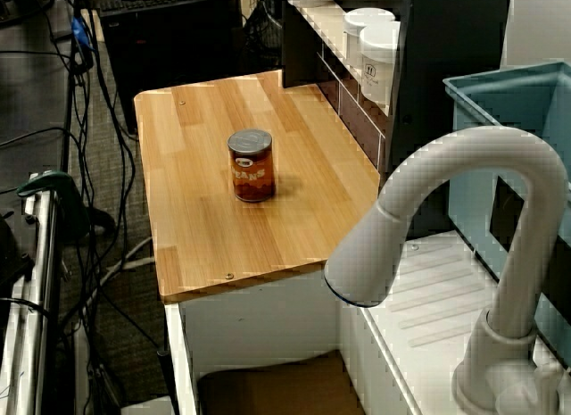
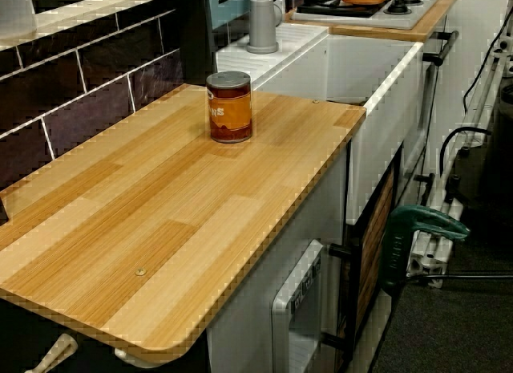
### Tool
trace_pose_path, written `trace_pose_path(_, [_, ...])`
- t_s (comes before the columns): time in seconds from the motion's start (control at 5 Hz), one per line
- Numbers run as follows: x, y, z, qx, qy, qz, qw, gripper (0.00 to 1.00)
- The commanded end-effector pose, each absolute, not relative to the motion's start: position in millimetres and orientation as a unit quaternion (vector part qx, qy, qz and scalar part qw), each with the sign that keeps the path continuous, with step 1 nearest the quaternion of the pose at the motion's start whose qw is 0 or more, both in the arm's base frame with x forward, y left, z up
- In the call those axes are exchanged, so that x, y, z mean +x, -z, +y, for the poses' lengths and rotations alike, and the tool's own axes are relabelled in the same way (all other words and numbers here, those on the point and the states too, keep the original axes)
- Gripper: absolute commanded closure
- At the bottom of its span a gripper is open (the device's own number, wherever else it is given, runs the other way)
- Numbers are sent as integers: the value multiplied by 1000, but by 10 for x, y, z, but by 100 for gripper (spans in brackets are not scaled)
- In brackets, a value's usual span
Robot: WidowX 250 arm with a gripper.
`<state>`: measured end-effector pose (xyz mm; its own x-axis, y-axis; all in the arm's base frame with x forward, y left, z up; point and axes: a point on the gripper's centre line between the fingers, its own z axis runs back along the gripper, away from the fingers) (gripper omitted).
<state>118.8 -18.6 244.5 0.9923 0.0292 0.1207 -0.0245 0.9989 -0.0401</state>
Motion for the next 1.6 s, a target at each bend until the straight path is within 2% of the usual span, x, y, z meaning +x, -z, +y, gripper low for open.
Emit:
trace_pose_path(0.0, [1188,-2445,-186,-19,-13,-61,998,0])
trace_pose_path(0.2, [1490,-2222,-122,-13,112,-31,993,0])
trace_pose_path(0.4, [1675,-2086,-58,-30,234,-13,972,0])
trace_pose_path(0.6, [1801,-2037,-200,-28,354,-49,934,0])
trace_pose_path(0.8, [1964,-1975,-269,-4,467,-131,874,0])
trace_pose_path(1.0, [2153,-1902,-355,-3,472,-180,863,0])
trace_pose_path(1.2, [2356,-1924,-418,-8,472,-183,863,0])
trace_pose_path(1.4, [2356,-1924,-418,-8,472,-183,863,0])
